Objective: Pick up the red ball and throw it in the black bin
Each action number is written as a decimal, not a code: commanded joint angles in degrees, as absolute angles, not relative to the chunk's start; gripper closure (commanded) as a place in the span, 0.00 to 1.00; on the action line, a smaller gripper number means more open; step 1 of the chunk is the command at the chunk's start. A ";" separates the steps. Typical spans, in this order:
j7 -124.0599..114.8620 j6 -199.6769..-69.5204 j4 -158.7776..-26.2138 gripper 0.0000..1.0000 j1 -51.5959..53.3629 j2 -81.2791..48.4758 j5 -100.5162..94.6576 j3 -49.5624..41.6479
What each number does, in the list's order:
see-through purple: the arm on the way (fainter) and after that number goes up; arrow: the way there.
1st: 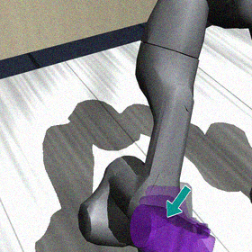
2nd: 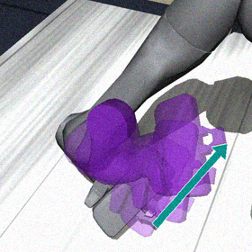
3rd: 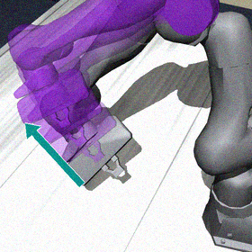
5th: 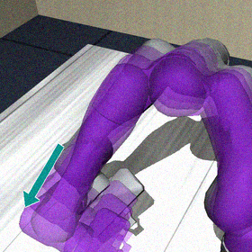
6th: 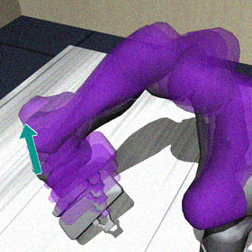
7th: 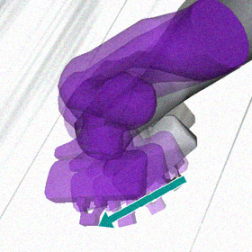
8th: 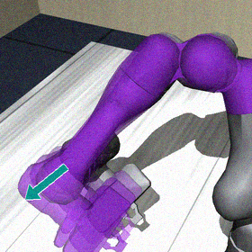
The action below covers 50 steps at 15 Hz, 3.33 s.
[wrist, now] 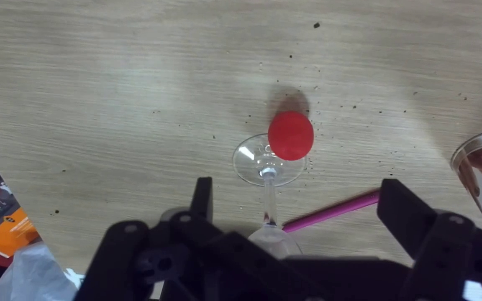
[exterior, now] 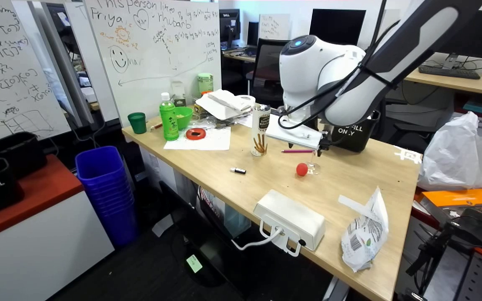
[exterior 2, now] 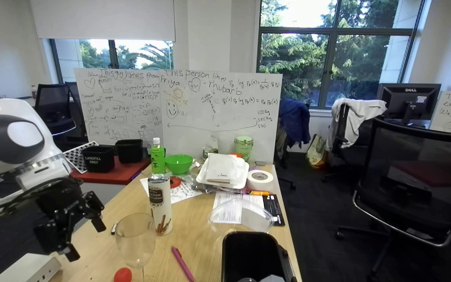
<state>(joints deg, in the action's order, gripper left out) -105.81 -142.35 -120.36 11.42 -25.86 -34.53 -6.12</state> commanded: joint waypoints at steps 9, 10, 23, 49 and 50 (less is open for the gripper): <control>-105.03 -142.29 -110.61 0.00 12.05 -38.21 -27.17 -8.30; -104.92 -142.14 -110.01 0.00 12.15 -38.89 -26.34 -8.44; -105.35 -140.27 -103.56 0.00 13.75 -45.97 -23.87 -11.72; -105.55 -141.47 -104.90 0.80 14.59 -45.41 -22.79 -12.38; -105.62 -142.56 -105.95 0.80 14.83 -44.38 -22.94 -12.30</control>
<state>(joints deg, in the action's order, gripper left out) -106.31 -140.09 -101.85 13.80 -48.04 -23.72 -11.93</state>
